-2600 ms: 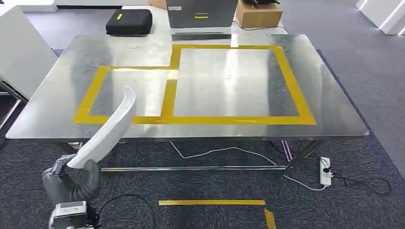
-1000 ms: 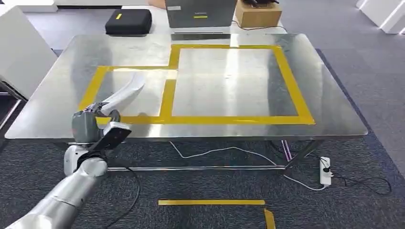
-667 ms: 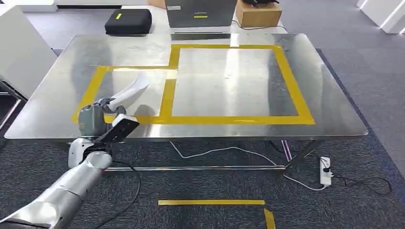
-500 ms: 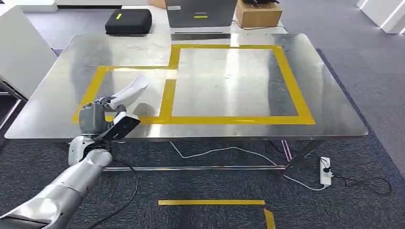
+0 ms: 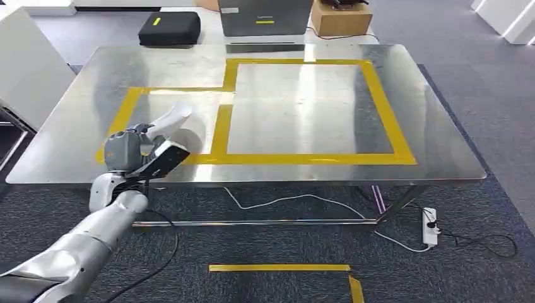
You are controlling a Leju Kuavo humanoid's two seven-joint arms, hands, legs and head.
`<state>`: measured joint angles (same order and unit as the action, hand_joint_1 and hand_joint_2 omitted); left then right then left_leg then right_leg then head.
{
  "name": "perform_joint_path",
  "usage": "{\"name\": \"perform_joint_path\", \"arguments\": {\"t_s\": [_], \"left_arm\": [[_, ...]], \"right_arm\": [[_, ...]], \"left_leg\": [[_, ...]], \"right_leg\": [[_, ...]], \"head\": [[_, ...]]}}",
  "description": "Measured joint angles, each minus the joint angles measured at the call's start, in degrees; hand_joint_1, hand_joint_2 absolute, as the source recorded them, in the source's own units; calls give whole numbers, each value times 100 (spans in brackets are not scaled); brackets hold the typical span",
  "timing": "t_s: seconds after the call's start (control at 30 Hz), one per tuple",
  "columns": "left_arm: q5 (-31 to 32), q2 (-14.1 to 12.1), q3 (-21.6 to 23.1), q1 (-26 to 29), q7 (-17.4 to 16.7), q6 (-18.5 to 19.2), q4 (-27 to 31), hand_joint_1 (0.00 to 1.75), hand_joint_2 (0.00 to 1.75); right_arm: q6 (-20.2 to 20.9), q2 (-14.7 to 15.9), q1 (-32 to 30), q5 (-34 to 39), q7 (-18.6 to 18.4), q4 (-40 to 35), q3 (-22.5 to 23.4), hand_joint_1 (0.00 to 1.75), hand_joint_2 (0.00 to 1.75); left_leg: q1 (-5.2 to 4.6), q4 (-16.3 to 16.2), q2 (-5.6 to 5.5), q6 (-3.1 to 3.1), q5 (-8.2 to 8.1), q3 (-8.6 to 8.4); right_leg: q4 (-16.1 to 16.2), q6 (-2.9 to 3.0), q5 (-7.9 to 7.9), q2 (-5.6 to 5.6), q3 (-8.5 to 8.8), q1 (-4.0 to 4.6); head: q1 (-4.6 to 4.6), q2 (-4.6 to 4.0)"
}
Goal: Take the parts from the cabinet and place them on the table.
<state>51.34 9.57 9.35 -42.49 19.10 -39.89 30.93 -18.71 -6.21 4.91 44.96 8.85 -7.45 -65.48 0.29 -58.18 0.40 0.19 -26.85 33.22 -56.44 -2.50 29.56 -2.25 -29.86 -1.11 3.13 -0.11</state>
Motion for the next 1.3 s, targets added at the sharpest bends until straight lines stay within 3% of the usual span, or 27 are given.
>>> {"name": "perform_joint_path", "arguments": {"t_s": [0.9, 0.93, 1.13, 1.17, 1.3], "left_arm": [[577, 81, -44, -259, -326, -2, -568, 175, 175], [593, 83, -41, -258, -336, -2, -588, 0, 175], [780, 111, 19, -257, -539, 54, -717, 0, 175], [811, 111, 44, -256, -577, 74, -741, 0, 0], [658, 118, 68, -235, -612, 227, -804, 0, 0]], "right_arm": [[70, 2, 8, -103, -46, -4, -151, 0, 0], [72, 2, 8, -105, -46, -7, -157, 0, 0], [105, 2, 10, -155, -55, -7, -240, 0, 0], [109, 2, 11, -157, -55, -9, -245, 0, 0], [125, 2, 11, -170, -64, -9, -275, 0, 0]], "left_leg": [[0, 0, 0, 0, 0, 0], [0, 0, 0, 0, 0, 0], [0, 0, 0, 0, 0, 0], [0, 0, 0, 0, 0, 1], [0, 0, 0, 0, 0, 0]], "right_leg": [[0, 0, 0, 0, 0, 0], [0, 0, 0, 0, 0, 0], [0, 0, 0, 0, 0, 0], [0, 0, 0, 0, 0, 0], [0, 0, 0, 0, 1, 0]], "head": [[0, 0], [2, 0], [2, 0], [2, 0], [2, 0]]}}
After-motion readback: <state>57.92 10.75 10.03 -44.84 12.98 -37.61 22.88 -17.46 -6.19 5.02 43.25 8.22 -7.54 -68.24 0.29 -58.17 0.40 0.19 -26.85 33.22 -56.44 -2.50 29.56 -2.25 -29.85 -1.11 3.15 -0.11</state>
